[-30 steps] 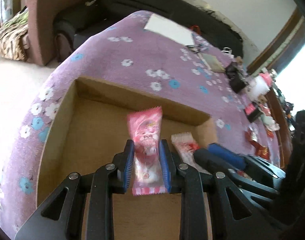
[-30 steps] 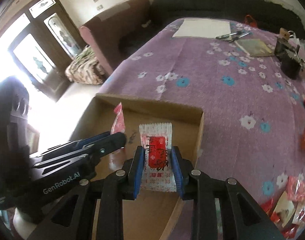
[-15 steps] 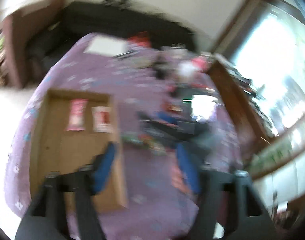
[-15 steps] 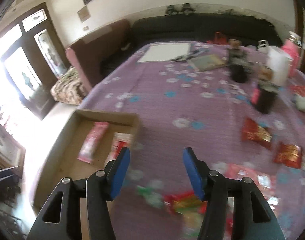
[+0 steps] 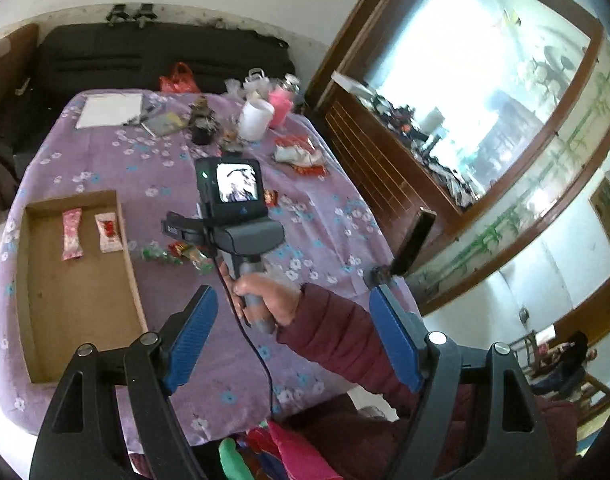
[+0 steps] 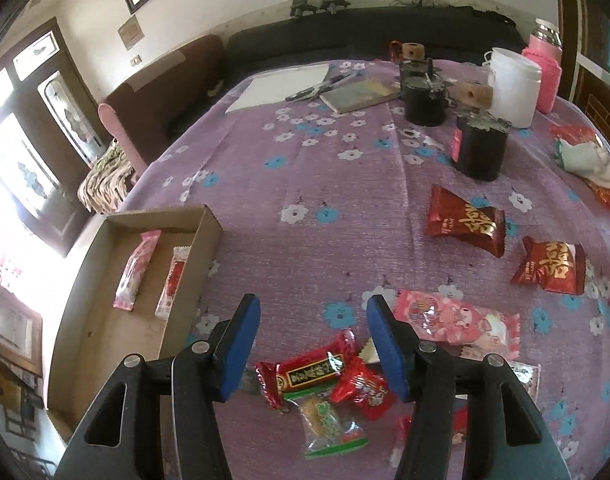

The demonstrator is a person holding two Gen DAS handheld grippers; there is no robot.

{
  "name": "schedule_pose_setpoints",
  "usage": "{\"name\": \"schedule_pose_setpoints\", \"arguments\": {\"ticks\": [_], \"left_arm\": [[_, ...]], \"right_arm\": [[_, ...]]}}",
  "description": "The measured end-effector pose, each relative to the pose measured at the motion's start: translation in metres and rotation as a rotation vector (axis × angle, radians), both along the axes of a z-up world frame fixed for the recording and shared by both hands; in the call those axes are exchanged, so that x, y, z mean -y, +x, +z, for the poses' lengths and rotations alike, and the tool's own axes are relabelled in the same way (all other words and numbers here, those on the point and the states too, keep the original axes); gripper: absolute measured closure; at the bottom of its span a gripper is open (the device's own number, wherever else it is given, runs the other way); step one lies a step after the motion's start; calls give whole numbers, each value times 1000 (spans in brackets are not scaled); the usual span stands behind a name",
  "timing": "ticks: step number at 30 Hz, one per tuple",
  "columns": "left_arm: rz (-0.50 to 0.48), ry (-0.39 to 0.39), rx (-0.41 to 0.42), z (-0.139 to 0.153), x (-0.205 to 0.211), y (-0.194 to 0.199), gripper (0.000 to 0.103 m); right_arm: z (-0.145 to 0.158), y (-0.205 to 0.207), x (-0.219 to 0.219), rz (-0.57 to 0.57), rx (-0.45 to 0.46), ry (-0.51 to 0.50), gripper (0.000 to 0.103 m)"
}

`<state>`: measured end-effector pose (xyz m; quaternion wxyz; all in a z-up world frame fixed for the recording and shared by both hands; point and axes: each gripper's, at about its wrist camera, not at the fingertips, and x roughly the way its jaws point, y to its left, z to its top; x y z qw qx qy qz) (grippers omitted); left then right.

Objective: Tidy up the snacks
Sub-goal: 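Return both tools to the pile and grasp a red bar with the right tool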

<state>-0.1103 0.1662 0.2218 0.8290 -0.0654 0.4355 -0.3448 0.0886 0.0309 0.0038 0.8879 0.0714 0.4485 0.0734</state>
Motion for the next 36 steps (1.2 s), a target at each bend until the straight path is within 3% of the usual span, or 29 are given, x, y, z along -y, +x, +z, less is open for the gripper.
{"name": "schedule_pose_setpoints", "arguments": {"ticks": [4, 7, 12, 15, 18, 21, 24, 26, 32, 36], "left_arm": [[48, 12, -5, -12, -18, 2, 25], [187, -25, -50, -38, -64, 21, 25], [471, -9, -122, -108, -136, 38, 25], [552, -26, -181, -145, -154, 39, 25], [583, -102, -261, -178, -163, 39, 25], [622, -107, -278, -191, -164, 38, 24], [635, -119, -277, -196, -165, 36, 25], [636, -117, -266, -196, -167, 35, 25], [590, -118, -237, -192, -154, 32, 24], [552, -105, -215, -189, -142, 29, 24]], "right_arm": [[0, 1, -8, 14, 7, -25, 46], [0, 5, -7, 19, -2, -18, 46], [-12, 11, -2, 34, -46, -15, 46], [-23, 16, -7, 54, -79, 1, 46], [-28, 17, -23, 108, -82, 2, 51], [-38, 13, -45, 188, -112, -13, 56], [-40, -1, -59, 243, -117, -69, 65], [-40, -12, -61, 267, -143, -49, 79], [-43, -68, -48, 352, -251, 69, 80], [-43, -100, -26, 391, -279, 75, 79]]}}
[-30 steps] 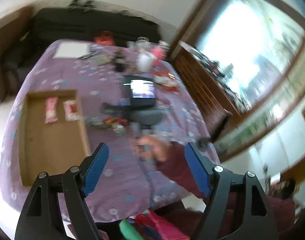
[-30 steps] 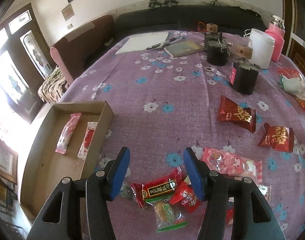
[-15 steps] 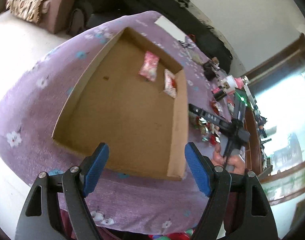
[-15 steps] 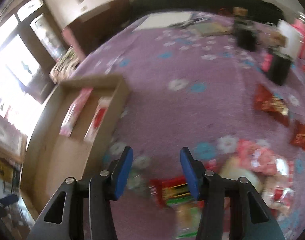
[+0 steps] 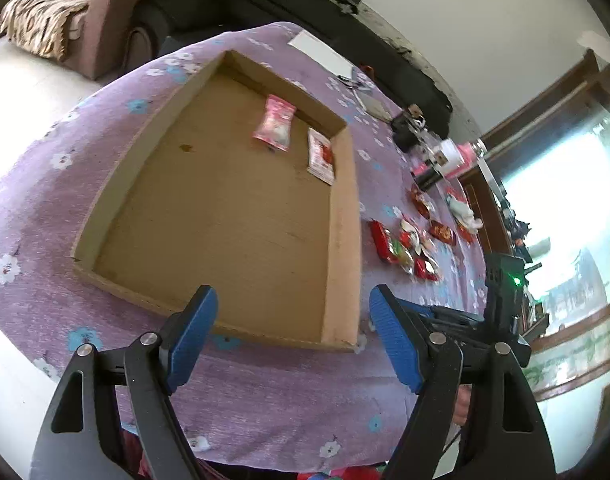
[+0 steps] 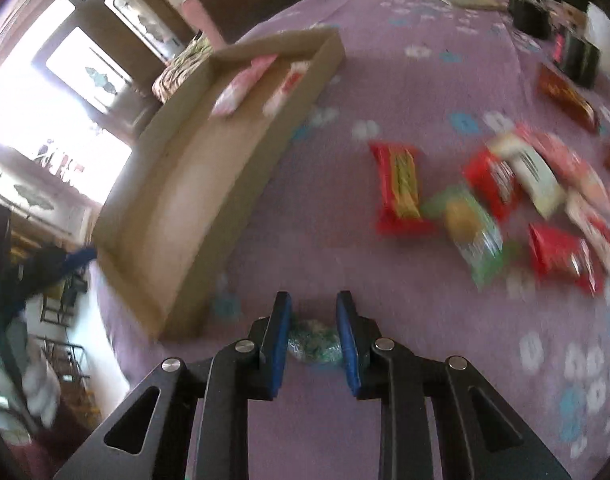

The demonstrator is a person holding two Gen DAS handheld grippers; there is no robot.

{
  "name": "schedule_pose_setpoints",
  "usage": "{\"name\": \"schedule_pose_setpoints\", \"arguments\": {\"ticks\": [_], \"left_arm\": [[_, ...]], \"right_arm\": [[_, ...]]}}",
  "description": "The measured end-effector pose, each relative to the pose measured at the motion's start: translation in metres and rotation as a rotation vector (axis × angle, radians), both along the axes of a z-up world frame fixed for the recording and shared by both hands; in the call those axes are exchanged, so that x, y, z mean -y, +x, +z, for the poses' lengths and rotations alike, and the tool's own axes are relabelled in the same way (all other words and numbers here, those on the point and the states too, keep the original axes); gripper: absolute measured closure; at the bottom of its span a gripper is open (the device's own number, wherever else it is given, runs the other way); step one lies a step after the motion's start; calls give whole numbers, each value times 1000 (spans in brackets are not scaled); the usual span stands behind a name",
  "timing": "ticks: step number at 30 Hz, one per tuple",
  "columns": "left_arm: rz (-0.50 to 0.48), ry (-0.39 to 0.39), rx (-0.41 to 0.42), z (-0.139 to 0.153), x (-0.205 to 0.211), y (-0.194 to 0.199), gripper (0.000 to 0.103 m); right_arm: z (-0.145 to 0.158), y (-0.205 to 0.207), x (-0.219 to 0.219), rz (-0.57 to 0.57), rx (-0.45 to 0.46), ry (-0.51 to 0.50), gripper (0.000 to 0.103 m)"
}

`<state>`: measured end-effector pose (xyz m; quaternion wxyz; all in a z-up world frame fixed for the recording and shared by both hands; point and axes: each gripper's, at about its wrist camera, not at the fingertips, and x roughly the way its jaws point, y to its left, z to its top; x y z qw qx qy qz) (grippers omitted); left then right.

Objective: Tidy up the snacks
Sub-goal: 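Return both tools to the pile and grasp a red bar with the right tool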

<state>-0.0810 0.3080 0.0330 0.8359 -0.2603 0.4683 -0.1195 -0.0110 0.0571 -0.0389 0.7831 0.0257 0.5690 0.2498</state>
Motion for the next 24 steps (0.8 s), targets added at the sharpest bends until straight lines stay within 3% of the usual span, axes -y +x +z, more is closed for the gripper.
{"name": "schedule_pose_setpoints", "arguments": {"ticks": [6, 9, 12, 15, 18, 20, 24], "left_arm": [[-69, 0, 9, -2, 28, -3, 25], [-96, 10, 7, -1, 41, -7, 25], [-118, 34, 27, 5, 49, -14, 25], [-135, 60, 61, 12, 53, -23, 25], [-151, 89, 84, 17, 55, -26, 25], [-158, 98, 93, 20, 58, -26, 25], [-183, 106, 107, 22, 70, -24, 25]], "right_arm": [[30, -8, 35, -80, 132, 12, 68], [50, 4, 30, -124, 255, 5, 48], [50, 29, 9, -118, 303, -64, 47], [27, 53, -14, -119, 289, -206, 48], [3, 66, -18, -127, 226, -253, 52], [4, 58, -17, -121, 242, -254, 80], [6, 35, -8, -74, 203, -221, 83]]}}
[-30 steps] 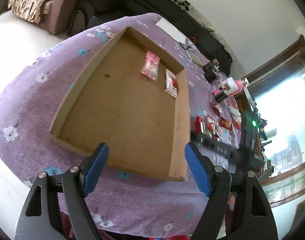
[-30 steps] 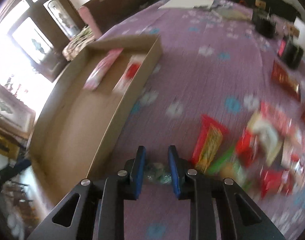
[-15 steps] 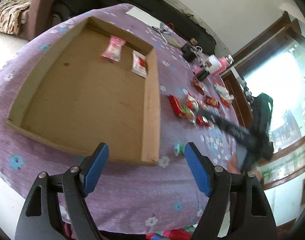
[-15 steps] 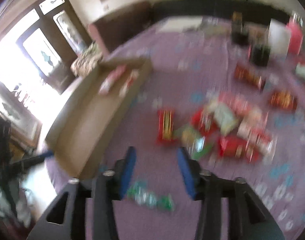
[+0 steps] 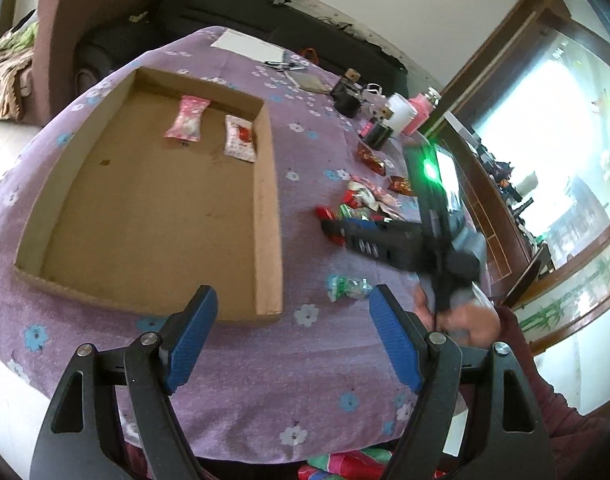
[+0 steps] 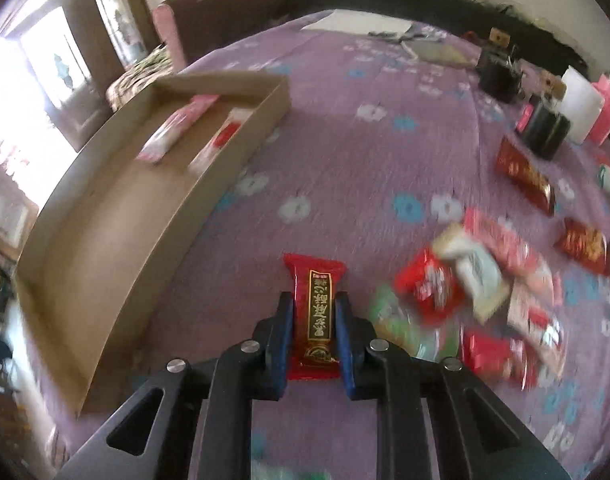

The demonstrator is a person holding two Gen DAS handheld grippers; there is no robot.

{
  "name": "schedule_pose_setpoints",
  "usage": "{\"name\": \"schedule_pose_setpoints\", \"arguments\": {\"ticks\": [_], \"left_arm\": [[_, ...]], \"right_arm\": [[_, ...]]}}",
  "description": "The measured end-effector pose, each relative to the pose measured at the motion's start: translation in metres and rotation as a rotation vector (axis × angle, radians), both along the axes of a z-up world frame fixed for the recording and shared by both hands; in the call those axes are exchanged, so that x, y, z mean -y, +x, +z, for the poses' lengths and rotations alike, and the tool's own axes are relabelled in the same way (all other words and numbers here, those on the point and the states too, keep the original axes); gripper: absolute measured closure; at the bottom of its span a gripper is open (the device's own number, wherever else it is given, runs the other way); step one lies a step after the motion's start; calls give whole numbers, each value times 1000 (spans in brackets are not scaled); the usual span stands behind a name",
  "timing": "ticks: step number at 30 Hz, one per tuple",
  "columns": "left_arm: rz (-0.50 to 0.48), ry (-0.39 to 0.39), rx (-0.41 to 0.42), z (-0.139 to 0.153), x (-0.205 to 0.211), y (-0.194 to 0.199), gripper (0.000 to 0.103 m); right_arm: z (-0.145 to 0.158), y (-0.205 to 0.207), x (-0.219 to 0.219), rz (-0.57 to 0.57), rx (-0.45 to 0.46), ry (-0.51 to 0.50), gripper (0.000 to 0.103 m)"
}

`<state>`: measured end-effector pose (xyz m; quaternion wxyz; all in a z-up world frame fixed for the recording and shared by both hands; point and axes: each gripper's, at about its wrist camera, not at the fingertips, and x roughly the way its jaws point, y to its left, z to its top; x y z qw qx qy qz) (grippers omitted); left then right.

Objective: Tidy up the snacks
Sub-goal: 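Return both tools to the pile and grasp a red bar with the right tool, then grasp the green-wrapped candy with the left tool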

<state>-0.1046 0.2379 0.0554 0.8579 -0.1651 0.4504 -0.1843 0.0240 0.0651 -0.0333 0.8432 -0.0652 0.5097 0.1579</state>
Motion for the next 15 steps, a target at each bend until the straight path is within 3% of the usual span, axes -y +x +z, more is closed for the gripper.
{"name": "schedule_pose_setpoints", "arguments": {"ticks": [4, 8, 15], "left_arm": [[-46, 33, 4, -3, 21, 3, 25], [-110, 98, 20, -10, 50, 10, 25], [-307, 327, 69, -40, 133, 30, 25]], "right_arm": [[1, -33, 29, -10, -15, 0, 83], [1, -59, 86, -109, -20, 38, 83], [2, -80, 139, -192, -6, 107, 83]]}}
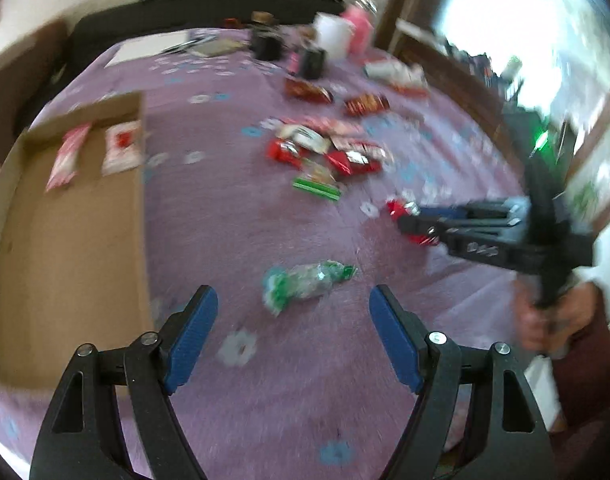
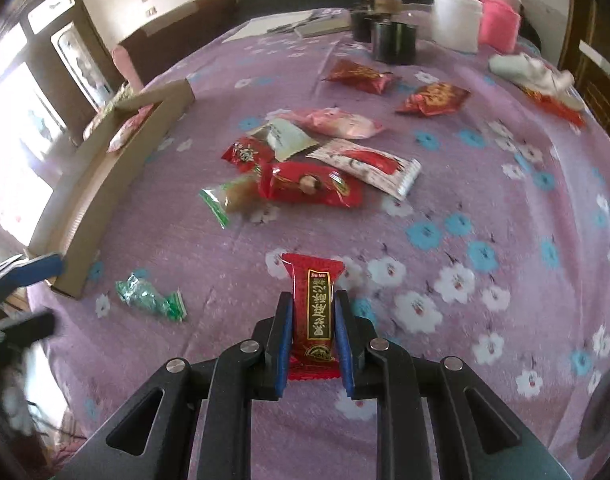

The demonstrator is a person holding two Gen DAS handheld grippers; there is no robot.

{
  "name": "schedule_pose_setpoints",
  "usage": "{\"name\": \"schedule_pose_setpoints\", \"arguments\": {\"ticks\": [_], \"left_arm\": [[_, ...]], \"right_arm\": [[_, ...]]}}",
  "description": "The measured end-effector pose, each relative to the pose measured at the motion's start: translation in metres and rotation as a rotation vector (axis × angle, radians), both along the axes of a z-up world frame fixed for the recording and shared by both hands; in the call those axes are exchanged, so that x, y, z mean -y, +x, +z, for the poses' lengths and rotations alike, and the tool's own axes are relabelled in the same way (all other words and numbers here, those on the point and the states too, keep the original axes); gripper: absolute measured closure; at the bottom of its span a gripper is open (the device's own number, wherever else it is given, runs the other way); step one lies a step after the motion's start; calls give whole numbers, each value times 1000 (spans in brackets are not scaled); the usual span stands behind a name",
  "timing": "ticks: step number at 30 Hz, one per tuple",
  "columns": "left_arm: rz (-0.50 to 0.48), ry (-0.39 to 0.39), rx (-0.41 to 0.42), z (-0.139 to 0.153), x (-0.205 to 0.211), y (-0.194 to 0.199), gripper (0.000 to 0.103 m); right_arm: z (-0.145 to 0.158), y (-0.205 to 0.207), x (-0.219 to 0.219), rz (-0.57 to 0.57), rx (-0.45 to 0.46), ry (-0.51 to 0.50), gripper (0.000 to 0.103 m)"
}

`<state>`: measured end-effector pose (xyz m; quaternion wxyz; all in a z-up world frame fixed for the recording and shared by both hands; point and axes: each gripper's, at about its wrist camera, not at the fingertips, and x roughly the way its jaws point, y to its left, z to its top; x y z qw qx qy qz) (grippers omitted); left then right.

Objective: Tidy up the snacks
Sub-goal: 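Grasp the green-wrapped candy with the left tool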

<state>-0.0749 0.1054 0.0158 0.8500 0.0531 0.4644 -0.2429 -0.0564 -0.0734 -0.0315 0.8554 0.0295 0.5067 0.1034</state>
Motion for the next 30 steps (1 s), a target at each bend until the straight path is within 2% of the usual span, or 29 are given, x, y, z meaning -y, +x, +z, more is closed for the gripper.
{"name": "schedule_pose_setpoints", "arguments": {"ticks": [3, 6, 7, 8, 10, 12, 16, 21, 24, 27, 28, 29, 30], "left_arm": [[-57, 52, 5, -12, 19, 8, 25], [-72, 73, -16, -21, 26, 16, 26], [-75, 64, -32, -23, 26, 19, 40], [-81, 55, -56, -26, 26, 20, 60], [-78, 56, -60, -27, 25, 19, 67], [-88, 41, -74, -26, 24, 13, 68], [-86, 69, -62, -27, 28, 4, 68], [-69, 108, -21, -28, 32, 3, 67], [-71, 165, 46, -31, 41, -4, 62], [-44, 124, 33, -31, 38, -2, 63], [-28, 99, 19, -30, 33, 0, 66], [-9, 75, 4, -28, 28, 3, 78], [5, 51, -12, -27, 23, 6, 84]], "right_arm": [[0, -4, 3, -3, 11, 11, 82], [-1, -4, 4, -9, 14, 28, 81], [-1, -3, 5, -10, 15, 39, 80], [-2, -4, 7, -9, 15, 53, 77], [-2, -4, 9, -2, 17, 84, 74], [-2, -5, 13, 7, 22, 122, 68], [-2, -7, 13, 33, 30, 150, 58], [-1, -11, 0, 53, 50, 80, 52], [-1, -13, -8, 52, 67, 17, 52], [-3, -17, -19, 48, 83, -70, 54], [-3, -18, -23, 43, 85, -107, 58], [-3, -19, -25, 38, 87, -139, 69], [-3, -20, -26, 38, 88, -154, 75]]}}
